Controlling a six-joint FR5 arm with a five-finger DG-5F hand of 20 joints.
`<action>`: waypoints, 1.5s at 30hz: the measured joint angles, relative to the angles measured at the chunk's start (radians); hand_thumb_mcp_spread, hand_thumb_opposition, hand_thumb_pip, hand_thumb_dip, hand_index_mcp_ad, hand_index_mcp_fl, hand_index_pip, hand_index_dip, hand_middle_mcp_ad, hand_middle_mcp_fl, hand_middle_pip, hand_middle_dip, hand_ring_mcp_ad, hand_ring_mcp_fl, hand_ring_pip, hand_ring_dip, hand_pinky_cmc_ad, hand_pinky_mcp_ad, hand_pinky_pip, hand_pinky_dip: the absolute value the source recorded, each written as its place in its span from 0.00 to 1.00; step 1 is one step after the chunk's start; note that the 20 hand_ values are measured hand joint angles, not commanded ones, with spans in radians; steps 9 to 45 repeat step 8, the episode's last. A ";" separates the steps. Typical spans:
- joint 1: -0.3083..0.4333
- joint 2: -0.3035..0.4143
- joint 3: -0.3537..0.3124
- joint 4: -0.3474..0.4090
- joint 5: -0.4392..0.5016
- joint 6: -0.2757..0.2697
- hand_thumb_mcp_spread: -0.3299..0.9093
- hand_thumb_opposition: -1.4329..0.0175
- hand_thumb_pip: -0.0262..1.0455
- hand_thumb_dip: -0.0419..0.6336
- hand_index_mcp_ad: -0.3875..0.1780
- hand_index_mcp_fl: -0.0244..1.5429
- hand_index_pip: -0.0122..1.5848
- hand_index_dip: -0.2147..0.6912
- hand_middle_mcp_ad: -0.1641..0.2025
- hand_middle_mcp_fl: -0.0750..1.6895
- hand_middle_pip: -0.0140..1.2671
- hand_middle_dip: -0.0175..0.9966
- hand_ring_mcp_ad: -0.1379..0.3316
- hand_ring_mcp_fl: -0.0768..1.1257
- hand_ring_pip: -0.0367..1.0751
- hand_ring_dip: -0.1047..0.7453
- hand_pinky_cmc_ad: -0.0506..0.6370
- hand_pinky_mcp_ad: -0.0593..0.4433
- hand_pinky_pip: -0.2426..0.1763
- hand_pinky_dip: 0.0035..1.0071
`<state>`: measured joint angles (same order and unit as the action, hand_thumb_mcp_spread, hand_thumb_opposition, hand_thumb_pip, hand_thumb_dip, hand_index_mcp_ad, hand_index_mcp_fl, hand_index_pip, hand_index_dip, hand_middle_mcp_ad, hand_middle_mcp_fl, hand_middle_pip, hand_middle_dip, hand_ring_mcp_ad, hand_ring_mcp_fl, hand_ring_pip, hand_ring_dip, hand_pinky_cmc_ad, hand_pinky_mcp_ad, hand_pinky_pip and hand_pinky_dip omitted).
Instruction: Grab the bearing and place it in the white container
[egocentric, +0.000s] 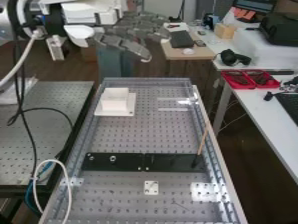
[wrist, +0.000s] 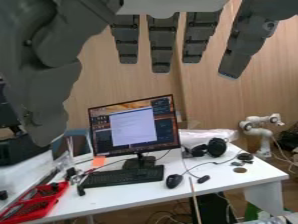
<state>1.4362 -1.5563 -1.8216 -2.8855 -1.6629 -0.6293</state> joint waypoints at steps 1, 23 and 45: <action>0.001 0.001 -0.001 0.000 0.002 0.000 0.47 0.50 0.53 0.34 0.55 0.08 0.07 0.44 0.62 0.09 0.11 0.22 0.55 0.06 0.12 0.28 0.61 0.71 0.40 0.38; 0.004 0.006 -0.008 0.004 0.010 0.001 0.47 0.49 0.53 0.34 0.55 0.13 0.07 0.44 0.62 0.07 0.11 0.22 0.55 0.06 0.12 0.28 0.60 0.71 0.40 0.38; 0.004 0.006 -0.008 0.004 0.010 0.001 0.47 0.49 0.53 0.34 0.55 0.13 0.07 0.44 0.62 0.07 0.11 0.22 0.55 0.06 0.12 0.28 0.60 0.71 0.40 0.38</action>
